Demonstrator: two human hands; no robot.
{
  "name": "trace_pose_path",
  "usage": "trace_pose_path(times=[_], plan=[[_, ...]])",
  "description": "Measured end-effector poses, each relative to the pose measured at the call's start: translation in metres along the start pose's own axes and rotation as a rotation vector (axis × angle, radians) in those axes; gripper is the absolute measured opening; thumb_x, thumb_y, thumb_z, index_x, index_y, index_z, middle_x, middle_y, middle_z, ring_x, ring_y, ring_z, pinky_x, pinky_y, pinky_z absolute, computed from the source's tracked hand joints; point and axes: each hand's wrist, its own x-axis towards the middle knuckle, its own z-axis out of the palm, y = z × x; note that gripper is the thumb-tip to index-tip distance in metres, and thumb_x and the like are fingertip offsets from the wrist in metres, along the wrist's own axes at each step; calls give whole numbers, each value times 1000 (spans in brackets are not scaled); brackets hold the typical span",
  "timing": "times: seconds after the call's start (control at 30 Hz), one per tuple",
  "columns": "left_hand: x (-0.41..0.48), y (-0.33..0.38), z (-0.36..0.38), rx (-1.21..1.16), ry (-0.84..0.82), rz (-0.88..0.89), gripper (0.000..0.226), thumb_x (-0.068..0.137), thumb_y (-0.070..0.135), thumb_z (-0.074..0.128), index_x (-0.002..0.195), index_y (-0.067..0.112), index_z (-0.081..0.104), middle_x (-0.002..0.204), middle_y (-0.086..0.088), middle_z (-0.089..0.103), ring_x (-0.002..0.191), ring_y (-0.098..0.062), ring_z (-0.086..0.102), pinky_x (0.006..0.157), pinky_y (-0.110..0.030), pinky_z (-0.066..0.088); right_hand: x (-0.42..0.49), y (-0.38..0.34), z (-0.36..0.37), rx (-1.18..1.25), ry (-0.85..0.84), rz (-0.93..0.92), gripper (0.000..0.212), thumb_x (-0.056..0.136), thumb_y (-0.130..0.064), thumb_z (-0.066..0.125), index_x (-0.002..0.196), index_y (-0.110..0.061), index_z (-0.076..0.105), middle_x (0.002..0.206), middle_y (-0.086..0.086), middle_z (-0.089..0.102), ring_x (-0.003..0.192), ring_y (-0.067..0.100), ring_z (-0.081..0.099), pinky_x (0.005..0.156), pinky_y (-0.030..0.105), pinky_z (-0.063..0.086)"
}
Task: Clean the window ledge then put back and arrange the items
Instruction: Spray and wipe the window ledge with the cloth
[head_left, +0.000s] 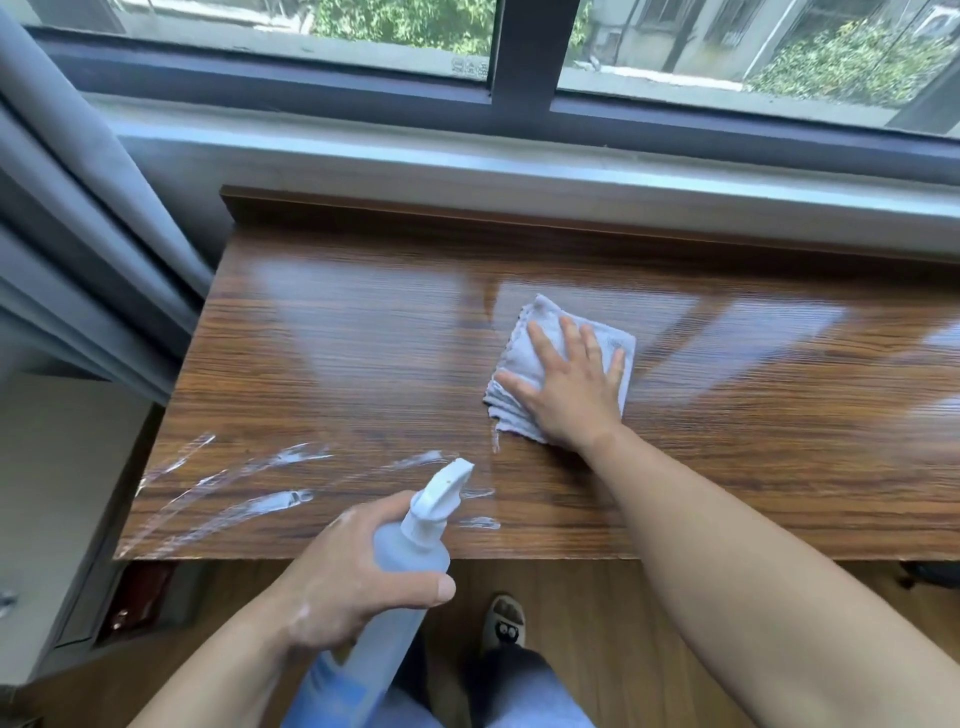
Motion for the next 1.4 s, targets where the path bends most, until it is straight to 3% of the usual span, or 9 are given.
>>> trace_pose_path(times=[0.17, 0.33, 0.5, 0.67, 0.9, 1.03, 1.23, 1.33, 1.4], plan=[[2, 5, -1, -47, -6, 16, 60, 51, 58, 79, 108, 48, 68, 105, 2, 72, 95, -20, 65, 83, -30, 50, -65, 19, 16, -49, 8, -165, 80, 87, -81, 25, 156, -46, 5, 168, -6, -8, 153, 19, -16, 120, 59, -9], [2, 8, -2, -52, 2, 26, 61, 50, 61, 78, 109, 51, 66, 104, 4, 72, 91, -16, 64, 80, -26, 49, -122, 35, 36, -88, 58, -244, 76, 90, -80, 18, 156, -43, 20, 168, -2, 6, 155, 23, -2, 120, 61, -1], [0, 9, -2, -34, 10, 31, 63, 48, 64, 76, 110, 60, 62, 98, 20, 71, 85, 1, 62, 77, -13, 46, -49, 27, 16, -92, 55, -172, 66, 93, -71, 25, 153, -45, 25, 167, 0, 12, 154, 27, 6, 117, 67, 3], [1, 10, 3, -35, 11, 30, 61, 49, 62, 77, 108, 54, 65, 106, 8, 70, 80, 0, 60, 73, -11, 46, -5, 13, -5, 0, -10, -80, 55, 100, -54, 36, 153, -47, 23, 168, -5, 3, 154, 21, -5, 119, 63, -4], [1, 10, 2, -67, 31, 12, 58, 46, 58, 80, 102, 45, 69, 100, -1, 71, 77, -8, 61, 75, -27, 49, -123, 37, 40, -61, 96, -319, 52, 95, -53, 36, 147, -44, 36, 162, -1, 29, 152, 27, 20, 117, 64, 13], [0, 12, -1, -73, 29, 15, 59, 47, 58, 80, 103, 44, 69, 103, 2, 70, 86, -16, 64, 79, -29, 49, -116, 20, 41, -67, 63, -323, 51, 94, -51, 37, 145, -43, 39, 160, 3, 35, 150, 32, 26, 115, 68, 16], [-1, 14, 2, -119, 30, 18, 61, 49, 57, 80, 109, 50, 68, 111, -1, 72, 98, -19, 66, 83, -24, 50, -11, -35, 6, -5, 22, -185, 49, 100, -47, 33, 149, -47, 31, 167, -4, 9, 154, 24, -1, 118, 64, -6], [1, 16, 4, -132, 15, 25, 60, 51, 56, 82, 109, 52, 67, 100, -6, 76, 94, -23, 68, 85, -31, 52, -30, -28, 11, -8, 33, -273, 47, 101, -43, 39, 148, -48, 34, 167, -3, 11, 154, 24, 0, 118, 64, -6], [3, 20, 4, -128, 18, 35, 62, 48, 60, 80, 108, 59, 64, 101, 8, 76, 90, -11, 69, 83, -28, 51, -69, -8, 21, 7, 51, -383, 48, 97, -43, 37, 144, -47, 38, 166, -1, 20, 154, 26, 7, 118, 65, -2]])
